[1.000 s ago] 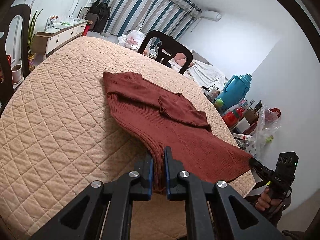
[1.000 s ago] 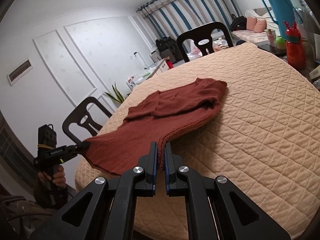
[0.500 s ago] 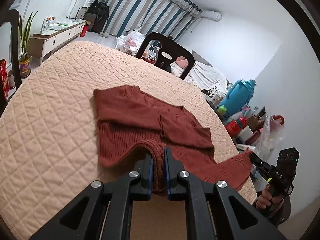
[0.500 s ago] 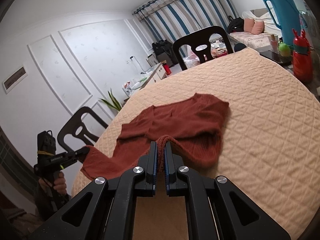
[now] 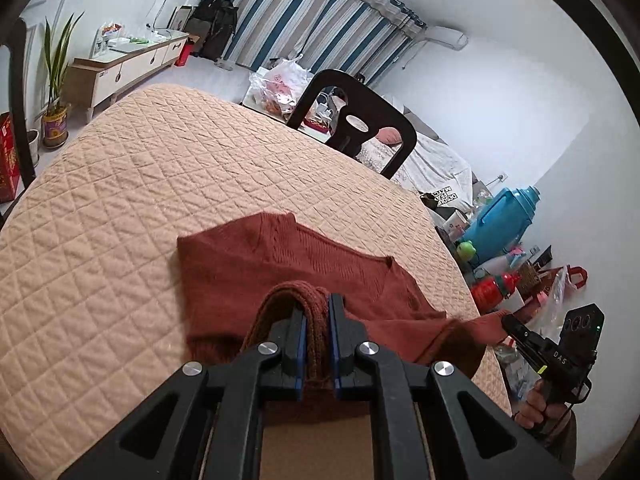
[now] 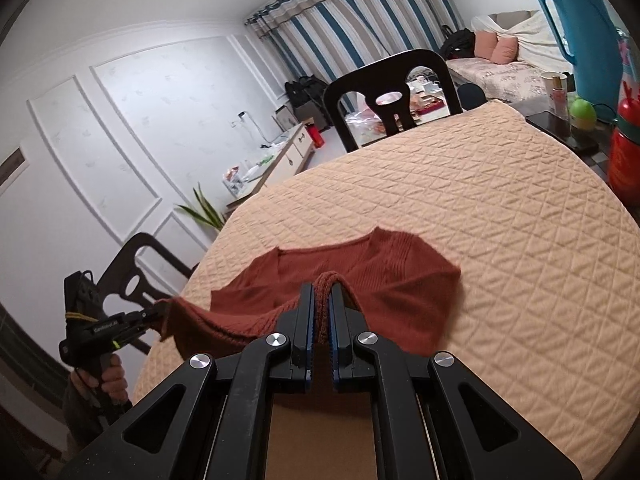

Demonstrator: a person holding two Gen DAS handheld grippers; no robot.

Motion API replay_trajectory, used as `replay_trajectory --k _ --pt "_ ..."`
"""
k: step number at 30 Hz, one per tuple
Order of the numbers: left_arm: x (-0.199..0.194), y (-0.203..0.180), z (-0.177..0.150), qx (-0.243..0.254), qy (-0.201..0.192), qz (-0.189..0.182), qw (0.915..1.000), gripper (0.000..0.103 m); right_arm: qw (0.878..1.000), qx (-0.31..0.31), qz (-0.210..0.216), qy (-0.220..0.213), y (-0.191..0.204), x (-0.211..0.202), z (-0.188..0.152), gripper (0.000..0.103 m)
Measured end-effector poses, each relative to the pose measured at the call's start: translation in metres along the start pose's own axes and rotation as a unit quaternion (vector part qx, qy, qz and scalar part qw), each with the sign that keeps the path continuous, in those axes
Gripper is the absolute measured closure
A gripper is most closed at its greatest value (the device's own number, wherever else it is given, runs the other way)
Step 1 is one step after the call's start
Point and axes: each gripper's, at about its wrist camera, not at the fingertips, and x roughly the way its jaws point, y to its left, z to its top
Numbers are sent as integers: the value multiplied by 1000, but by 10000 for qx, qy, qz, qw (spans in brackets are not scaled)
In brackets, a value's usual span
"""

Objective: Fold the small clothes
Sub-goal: 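Lift the held hem with both tools and fold it over toward the collar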

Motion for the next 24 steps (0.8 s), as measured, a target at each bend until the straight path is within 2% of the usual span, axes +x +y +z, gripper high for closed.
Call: replay_trajectory --k 13,20,24 --pt "59 22 37 -411 333 250 9983 92 9984 358 -236 358 -24 61 32 97" --pt "86 42 42 -808 544 343 9946 92 9948 665 -508 577 -48 88 35 97" --pt "93 45 42 -853 614 387 9937 91 9924 769 -668 686 -57 98 35 97"
